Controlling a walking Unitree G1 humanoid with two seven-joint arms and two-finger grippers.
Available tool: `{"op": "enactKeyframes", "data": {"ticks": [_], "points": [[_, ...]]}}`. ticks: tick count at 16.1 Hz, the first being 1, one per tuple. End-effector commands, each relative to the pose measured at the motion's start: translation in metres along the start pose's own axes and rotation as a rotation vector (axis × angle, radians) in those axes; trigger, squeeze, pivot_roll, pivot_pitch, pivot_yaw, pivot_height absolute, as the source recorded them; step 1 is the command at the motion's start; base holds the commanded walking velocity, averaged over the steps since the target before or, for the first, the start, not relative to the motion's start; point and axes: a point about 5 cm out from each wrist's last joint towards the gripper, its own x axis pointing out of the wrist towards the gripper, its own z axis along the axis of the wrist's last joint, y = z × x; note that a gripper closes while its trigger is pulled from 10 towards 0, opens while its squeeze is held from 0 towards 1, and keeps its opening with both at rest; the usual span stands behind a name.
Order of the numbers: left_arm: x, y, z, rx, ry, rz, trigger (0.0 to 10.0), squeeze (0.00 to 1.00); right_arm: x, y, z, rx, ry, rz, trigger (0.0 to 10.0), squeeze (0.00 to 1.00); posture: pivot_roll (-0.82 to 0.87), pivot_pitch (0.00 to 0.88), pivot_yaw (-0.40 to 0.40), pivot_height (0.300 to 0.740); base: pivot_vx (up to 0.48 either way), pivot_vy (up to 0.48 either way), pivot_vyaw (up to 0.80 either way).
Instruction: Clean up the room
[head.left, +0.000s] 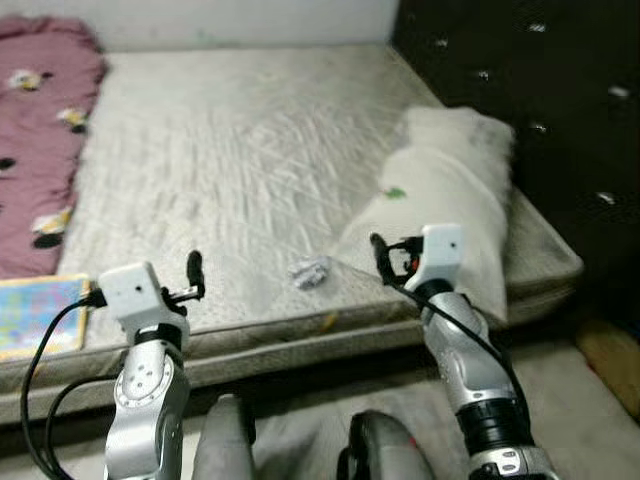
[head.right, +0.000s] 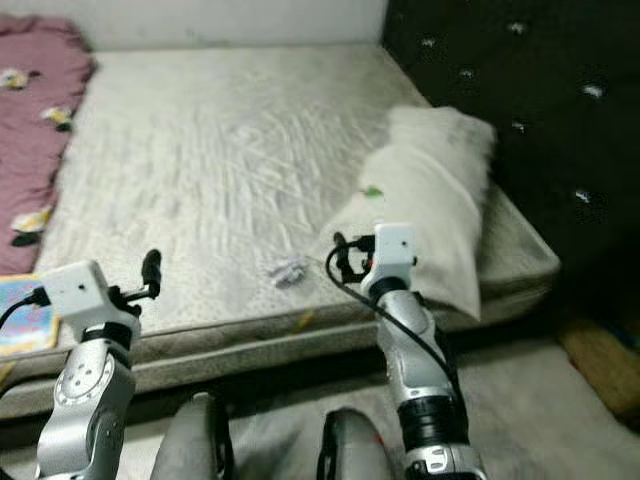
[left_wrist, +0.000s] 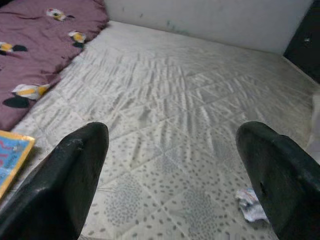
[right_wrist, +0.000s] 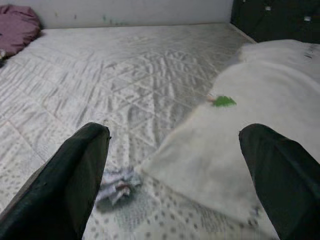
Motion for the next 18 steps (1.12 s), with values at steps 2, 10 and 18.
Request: {"op": "enactKeyframes", "data": {"ticks": [2,10,18], "points": [[0.002,0.001,0.001,0.002,-0.002,0.014,10.0,0.00,0.001,-0.002,0.001,-0.006,0.003,0.008,10.0,0.00,-0.03,0.073,-0.037,0.623,0.000,0.000,0.00],[0.001,0.005,0.016,0.009,-0.046,0.014,10.0,0.00,0.009,0.011,0.010,-0.101,-0.005,0.106,10.0,0.00,-0.03,0.127,-0.045,0.623,0.000,0.000,0.00],[-0.004,0.004,0.008,0.003,-0.013,0.008,10.0,0.00,0.003,0.022,0.004,-0.252,-0.001,0.228,10.0,0.00,-0.03,0.134,-0.048,0.623,0.000,0.000,0.00]]}}
